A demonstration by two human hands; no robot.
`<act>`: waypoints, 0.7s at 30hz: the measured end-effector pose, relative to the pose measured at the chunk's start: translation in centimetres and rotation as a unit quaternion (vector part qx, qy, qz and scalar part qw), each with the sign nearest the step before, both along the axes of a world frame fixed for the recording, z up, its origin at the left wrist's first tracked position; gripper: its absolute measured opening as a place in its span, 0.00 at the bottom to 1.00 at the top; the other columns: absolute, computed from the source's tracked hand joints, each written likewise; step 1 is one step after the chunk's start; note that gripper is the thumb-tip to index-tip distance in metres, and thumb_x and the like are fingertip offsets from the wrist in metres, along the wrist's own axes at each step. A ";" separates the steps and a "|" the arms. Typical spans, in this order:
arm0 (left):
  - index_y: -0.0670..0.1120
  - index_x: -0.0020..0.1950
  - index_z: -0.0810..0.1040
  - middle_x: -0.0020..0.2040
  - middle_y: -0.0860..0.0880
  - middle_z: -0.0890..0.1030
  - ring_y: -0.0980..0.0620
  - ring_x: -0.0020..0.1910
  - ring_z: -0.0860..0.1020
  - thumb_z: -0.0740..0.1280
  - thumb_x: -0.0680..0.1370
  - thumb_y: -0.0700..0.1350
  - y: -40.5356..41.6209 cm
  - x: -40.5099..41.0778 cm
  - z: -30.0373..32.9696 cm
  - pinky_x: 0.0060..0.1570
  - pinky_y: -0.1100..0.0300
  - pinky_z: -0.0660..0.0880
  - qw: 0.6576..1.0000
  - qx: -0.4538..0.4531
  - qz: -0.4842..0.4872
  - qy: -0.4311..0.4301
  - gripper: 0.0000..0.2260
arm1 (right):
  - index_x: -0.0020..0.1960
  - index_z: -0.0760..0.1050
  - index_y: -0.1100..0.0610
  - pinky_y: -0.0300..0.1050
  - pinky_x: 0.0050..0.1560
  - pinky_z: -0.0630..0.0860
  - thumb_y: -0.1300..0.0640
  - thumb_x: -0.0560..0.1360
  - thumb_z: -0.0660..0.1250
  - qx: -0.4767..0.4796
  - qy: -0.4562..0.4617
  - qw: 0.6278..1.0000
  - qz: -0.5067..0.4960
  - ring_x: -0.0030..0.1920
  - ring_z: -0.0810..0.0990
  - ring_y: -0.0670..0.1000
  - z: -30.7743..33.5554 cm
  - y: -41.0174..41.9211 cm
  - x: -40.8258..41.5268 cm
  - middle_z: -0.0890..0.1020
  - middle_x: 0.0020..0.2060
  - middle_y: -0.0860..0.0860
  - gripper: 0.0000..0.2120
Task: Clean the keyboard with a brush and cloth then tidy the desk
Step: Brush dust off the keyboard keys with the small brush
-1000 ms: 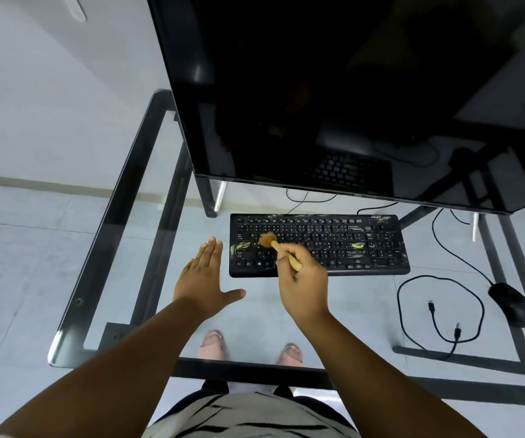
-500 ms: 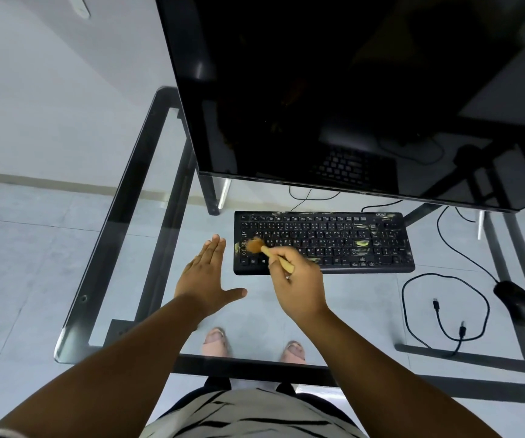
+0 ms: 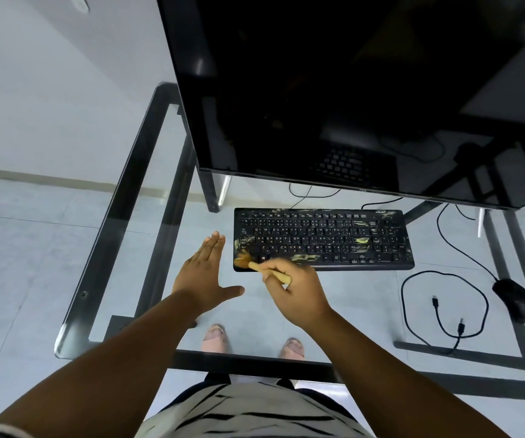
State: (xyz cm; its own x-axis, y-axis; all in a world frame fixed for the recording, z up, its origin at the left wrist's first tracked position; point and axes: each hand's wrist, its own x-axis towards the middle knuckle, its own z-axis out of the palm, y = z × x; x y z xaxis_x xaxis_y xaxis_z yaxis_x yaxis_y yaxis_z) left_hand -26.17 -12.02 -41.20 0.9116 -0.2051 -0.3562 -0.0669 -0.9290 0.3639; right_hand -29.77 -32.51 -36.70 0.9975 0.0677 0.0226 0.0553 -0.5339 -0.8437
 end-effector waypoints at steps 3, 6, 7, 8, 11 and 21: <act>0.49 0.80 0.40 0.80 0.53 0.41 0.53 0.79 0.44 0.68 0.69 0.68 -0.1 0.0 0.1 0.75 0.54 0.52 1.000 0.004 0.000 0.001 0.52 | 0.45 0.81 0.54 0.28 0.29 0.63 0.57 0.72 0.64 -0.042 -0.053 0.994 -0.089 0.26 0.72 0.36 -0.5 -0.5 -0.1 0.86 0.43 0.40 0.07; 0.49 0.80 0.41 0.80 0.52 0.41 0.53 0.79 0.44 0.68 0.70 0.68 -0.1 0.0 0.2 0.75 0.53 0.52 1.000 0.004 0.000 0.005 0.51 | 0.46 0.81 0.57 0.29 0.28 0.63 0.63 0.73 0.66 0.022 -0.027 0.997 -0.067 0.25 0.73 0.40 -0.1 -0.8 -0.3 0.82 0.37 0.34 0.06; 0.49 0.80 0.40 0.80 0.52 0.41 0.53 0.79 0.43 0.68 0.70 0.68 -0.1 0.0 0.2 0.75 0.53 0.51 1.000 0.005 0.000 0.006 0.51 | 0.47 0.82 0.57 0.29 0.28 0.63 0.64 0.74 0.67 0.030 -0.003 0.999 -0.034 0.25 0.72 0.41 0.1 -1.0 -0.4 0.80 0.33 0.32 0.06; 0.49 0.80 0.40 0.80 0.52 0.41 0.53 0.79 0.43 0.67 0.70 0.68 -0.1 0.0 0.2 0.75 0.53 0.51 1.000 0.006 0.002 0.007 0.51 | 0.48 0.83 0.56 0.30 0.28 0.63 0.64 0.74 0.68 0.018 0.012 1.000 -0.006 0.25 0.72 0.42 0.1 -1.1 -0.5 0.78 0.30 0.31 0.07; 0.49 0.79 0.40 0.80 0.52 0.40 0.53 0.79 0.43 0.67 0.70 0.68 -0.3 0.0 0.1 0.75 0.54 0.50 1.000 0.010 0.002 0.007 0.51 | 0.46 0.82 0.51 0.34 0.27 0.66 0.58 0.71 0.66 -0.051 -0.018 0.997 -0.060 0.24 0.72 0.42 -0.3 -1.7 -0.7 0.79 0.28 0.37 0.07; 0.46 0.80 0.46 0.80 0.49 0.47 0.50 0.79 0.48 0.65 0.78 0.54 -1.4 -0.7 0.1 0.75 0.51 0.52 0.994 -0.071 0.066 -0.051 0.38 | 0.47 0.81 0.53 0.35 0.26 0.66 0.62 0.74 0.67 -0.007 -0.031 0.983 -0.183 0.26 0.75 0.42 -0.3 -4.1 -1.1 0.81 0.30 0.45 0.06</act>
